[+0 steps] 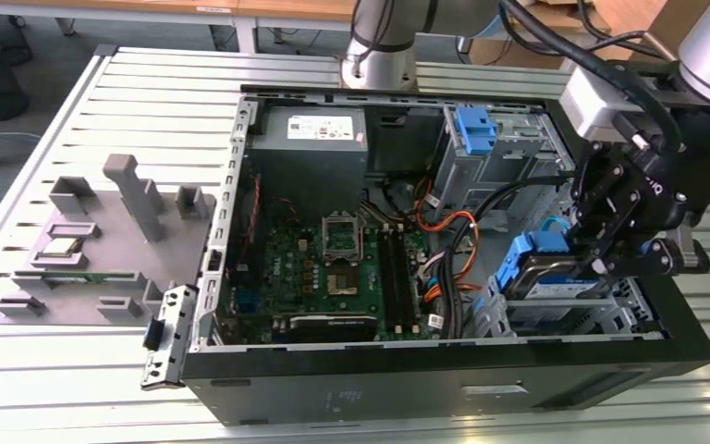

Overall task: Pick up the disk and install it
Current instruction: 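Insert the disk into the insertion slot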

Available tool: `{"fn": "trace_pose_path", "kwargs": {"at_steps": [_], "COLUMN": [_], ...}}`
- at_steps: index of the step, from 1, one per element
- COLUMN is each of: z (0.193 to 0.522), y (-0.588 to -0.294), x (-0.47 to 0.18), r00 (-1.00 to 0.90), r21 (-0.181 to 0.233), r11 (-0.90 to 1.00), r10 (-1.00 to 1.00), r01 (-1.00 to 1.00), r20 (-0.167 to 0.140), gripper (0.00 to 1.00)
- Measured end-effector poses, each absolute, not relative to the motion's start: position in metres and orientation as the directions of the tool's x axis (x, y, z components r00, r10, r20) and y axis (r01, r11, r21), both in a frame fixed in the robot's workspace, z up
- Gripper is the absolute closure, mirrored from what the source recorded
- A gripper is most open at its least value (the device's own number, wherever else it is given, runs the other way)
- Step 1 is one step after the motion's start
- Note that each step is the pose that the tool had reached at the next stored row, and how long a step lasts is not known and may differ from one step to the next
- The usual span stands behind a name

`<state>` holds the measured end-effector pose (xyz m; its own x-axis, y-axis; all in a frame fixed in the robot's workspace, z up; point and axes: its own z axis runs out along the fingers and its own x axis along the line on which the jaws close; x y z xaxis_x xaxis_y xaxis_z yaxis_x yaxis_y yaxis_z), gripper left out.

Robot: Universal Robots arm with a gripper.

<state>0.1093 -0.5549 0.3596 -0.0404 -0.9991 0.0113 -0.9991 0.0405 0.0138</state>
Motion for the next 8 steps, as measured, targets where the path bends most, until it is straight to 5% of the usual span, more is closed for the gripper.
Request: {"fn": "trace_pose_path", "kwargs": {"at_steps": [8], "z": [0.3515], "y": [-0.5549], "x": [0.1093], "r00": [-0.040], "r21": [0.014], "r11": [0.040], "r10": [-0.999], "r01": [-0.999], "r20": [0.011], "gripper": [0.65]}}
